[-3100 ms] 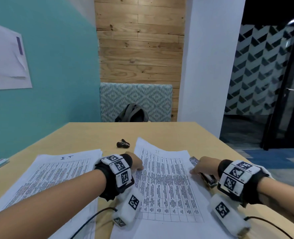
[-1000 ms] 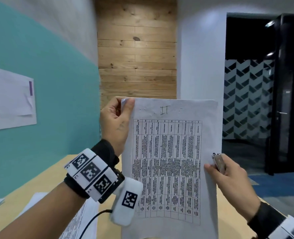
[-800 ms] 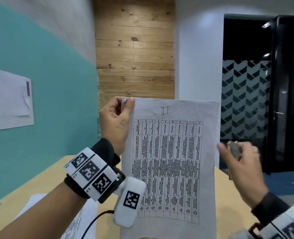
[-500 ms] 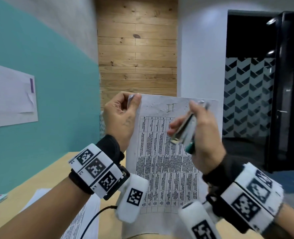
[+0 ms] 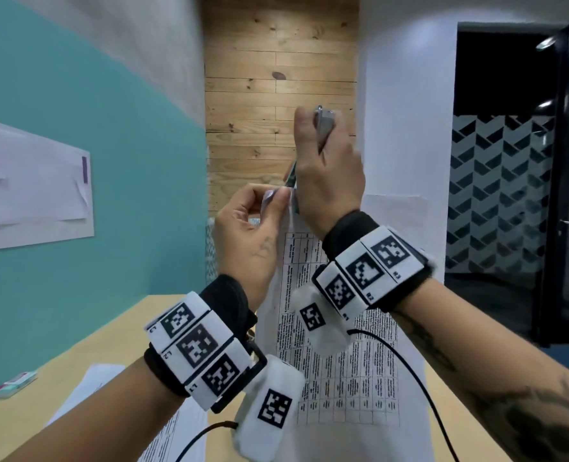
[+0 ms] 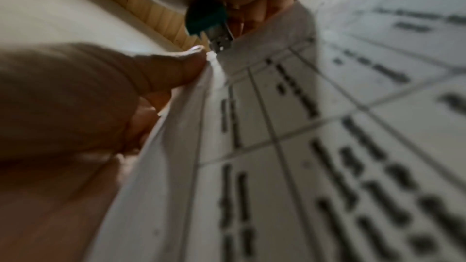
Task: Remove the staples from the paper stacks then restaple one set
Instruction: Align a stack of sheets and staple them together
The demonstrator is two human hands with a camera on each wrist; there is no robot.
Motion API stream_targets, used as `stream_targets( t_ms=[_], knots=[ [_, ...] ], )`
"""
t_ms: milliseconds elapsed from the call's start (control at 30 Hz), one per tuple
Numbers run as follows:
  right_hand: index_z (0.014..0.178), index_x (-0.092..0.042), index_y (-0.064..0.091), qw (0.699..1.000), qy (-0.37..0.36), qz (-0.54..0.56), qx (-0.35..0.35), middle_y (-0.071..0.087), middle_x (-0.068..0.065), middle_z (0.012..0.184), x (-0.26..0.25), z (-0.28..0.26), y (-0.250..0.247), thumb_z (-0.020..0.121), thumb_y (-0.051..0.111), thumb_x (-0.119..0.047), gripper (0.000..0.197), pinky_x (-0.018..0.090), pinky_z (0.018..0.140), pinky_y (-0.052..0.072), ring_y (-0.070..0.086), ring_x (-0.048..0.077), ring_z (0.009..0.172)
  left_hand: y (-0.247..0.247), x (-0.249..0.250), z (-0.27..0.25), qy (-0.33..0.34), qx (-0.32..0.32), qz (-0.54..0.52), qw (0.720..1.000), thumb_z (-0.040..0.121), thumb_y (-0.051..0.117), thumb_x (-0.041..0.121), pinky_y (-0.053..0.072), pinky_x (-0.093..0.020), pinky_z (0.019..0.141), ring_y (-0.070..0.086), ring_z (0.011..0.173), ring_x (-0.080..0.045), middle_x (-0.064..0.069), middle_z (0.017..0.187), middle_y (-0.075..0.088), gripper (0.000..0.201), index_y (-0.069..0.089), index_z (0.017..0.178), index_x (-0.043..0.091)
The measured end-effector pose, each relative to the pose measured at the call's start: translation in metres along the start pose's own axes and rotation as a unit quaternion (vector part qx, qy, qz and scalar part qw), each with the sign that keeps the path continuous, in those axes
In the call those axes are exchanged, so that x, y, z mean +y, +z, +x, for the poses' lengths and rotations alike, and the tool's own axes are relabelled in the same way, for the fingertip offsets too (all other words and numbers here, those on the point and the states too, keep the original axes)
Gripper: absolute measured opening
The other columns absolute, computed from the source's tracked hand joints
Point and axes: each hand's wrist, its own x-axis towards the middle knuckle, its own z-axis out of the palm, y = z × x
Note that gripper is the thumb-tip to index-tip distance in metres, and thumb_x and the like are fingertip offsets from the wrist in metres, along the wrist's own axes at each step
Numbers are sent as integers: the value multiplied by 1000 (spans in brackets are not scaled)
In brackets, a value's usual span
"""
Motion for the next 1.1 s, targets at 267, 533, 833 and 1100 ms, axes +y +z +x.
stream_targets(
  t_ms=[267, 533, 833, 1100],
  knots=[
    [70, -27, 36, 994, -36, -84, -54, 41, -11, 59, 8, -5, -1, 93, 41, -52, 35, 27, 55, 31, 42, 7, 55, 6, 0, -2, -6, 10, -28, 1000, 80, 59, 24, 48, -26, 71, 55, 68, -9, 18, 64, 64, 16, 63, 67, 31],
    [59, -29, 27, 990, -78, -106, -49, 39, -10, 54, 10, -2, -1, 90, 50, -42, 41, 27, 58, 30, 43, 14, 57, 13, 2, -6, -14, 12, -61, 998, 85, 55, 17, 47, -23, 70, 53, 68, -8, 17, 64, 64, 25, 65, 66, 31],
    [55, -25, 30, 994, -68, -66, -46, 38, -9, 52, 11, 2, 1, 94, 45, -43, 45, 28, 59, 31, 44, 16, 59, 17, 1, -12, -23, 20, -89, 996, 83, 58, 16, 46, -24, 68, 50, 67, -12, 15, 59, 60, 17, 59, 67, 22],
    [52, -24, 30, 994, -30, -41, -93, 35, -9, 53, 22, 10, 7, 93, 51, -26, 46, 23, 51, 26, 32, 5, 50, 20, -8, -9, -53, 31, -76, 995, 88, 57, 3, 46, -21, 66, 50, 66, -9, 17, 57, 60, 30, 58, 66, 23]
  ],
)
